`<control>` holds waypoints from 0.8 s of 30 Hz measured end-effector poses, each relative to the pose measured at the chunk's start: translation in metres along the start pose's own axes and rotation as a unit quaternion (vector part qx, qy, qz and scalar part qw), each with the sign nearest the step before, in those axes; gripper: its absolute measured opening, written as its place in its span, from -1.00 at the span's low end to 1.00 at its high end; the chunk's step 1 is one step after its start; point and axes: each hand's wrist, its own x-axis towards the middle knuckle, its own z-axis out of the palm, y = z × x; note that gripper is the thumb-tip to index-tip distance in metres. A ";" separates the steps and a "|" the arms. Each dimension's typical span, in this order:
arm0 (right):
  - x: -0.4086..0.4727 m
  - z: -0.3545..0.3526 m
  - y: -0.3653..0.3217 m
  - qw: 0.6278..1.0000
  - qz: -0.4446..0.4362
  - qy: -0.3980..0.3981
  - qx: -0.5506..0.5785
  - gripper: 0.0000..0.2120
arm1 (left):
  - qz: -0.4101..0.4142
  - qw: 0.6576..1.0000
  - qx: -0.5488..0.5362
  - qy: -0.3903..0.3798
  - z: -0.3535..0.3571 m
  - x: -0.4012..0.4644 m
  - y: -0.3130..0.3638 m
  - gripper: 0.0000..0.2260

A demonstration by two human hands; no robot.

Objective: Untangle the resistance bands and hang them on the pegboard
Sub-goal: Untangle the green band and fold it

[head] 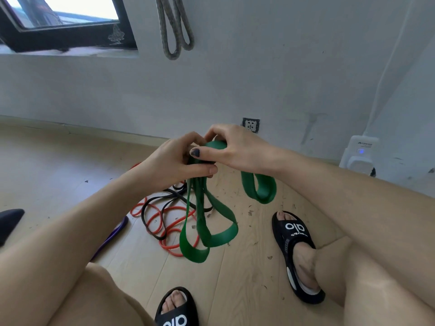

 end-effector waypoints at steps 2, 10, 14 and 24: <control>0.001 -0.001 -0.001 0.999 -0.009 0.025 0.025 -0.61 | 0.001 1.000 -0.007 -0.002 0.004 -0.001 -0.001 -0.64; 0.001 -0.012 -0.006 0.996 -0.025 0.088 0.022 -0.64 | -0.012 0.998 -0.051 -0.037 0.014 0.002 -0.011 -0.62; -0.001 -0.018 -0.004 0.996 -0.026 0.084 0.016 -0.68 | -0.003 0.996 -0.069 -0.050 0.010 0.001 -0.010 -0.53; 0.000 -0.015 -0.001 0.995 -0.030 0.092 0.003 -0.64 | 0.020 0.997 0.048 -0.057 0.014 0.004 -0.009 -0.63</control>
